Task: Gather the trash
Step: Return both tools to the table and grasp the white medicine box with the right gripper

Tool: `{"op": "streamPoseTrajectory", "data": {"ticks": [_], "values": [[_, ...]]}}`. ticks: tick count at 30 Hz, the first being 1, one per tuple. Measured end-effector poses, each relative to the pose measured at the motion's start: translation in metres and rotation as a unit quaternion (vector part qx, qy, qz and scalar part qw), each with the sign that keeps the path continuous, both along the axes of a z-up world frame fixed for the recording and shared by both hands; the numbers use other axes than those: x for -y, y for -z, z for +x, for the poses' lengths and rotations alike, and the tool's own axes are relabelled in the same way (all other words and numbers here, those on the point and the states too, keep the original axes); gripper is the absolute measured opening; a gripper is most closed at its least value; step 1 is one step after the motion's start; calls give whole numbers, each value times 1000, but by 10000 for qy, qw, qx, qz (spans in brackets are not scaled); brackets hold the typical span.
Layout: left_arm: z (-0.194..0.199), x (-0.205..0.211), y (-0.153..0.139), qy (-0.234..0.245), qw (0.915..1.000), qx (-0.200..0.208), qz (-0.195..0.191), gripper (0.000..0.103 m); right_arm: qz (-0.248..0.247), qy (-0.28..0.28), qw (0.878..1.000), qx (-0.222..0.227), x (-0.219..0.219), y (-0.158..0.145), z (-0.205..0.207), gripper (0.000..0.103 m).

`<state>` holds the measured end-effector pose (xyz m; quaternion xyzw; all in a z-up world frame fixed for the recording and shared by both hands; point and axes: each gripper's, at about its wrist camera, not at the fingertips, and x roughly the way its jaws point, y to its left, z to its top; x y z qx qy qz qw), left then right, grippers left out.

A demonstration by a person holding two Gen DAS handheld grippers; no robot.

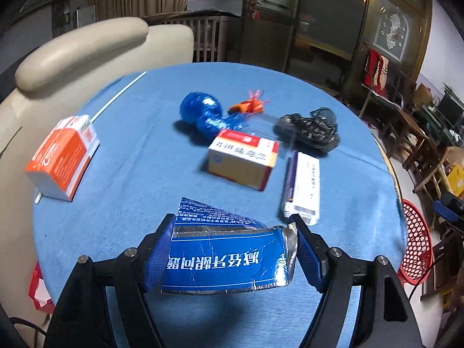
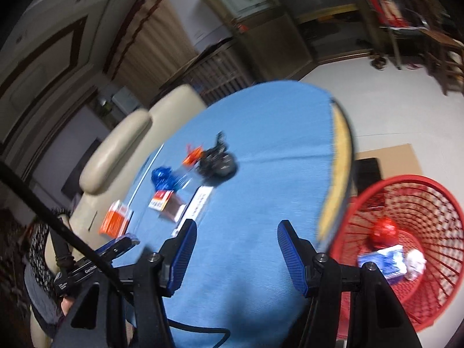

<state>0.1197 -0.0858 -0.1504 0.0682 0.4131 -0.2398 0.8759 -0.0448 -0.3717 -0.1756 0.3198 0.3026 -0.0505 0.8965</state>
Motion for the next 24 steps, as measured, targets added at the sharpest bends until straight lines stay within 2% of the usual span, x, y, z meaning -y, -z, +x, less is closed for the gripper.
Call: {"op": "streamPoseTrajectory", "data": {"ticks": [7, 14, 17, 22, 24], "values": [[14, -25, 13, -162, 9998, -102, -81, 78, -193, -466, 9975, -491, -42, 10, 74, 62], [29, -61, 23, -365, 9992, -148, -119, 78, -420, -826, 9895, -1112, -85, 30, 158, 62], [38, -78, 25, -516, 9983, -208, -187, 78, -532, -821, 9850, -1419, -101, 43, 192, 62], [54, -97, 22, -680, 9968, -253, -323, 78, -659, -610, 9752, -2024, -115, 65, 223, 62], [62, -99, 19, -684, 9965, -278, -399, 78, -1039, -504, 9729, -2005, -123, 63, 228, 62]]}}
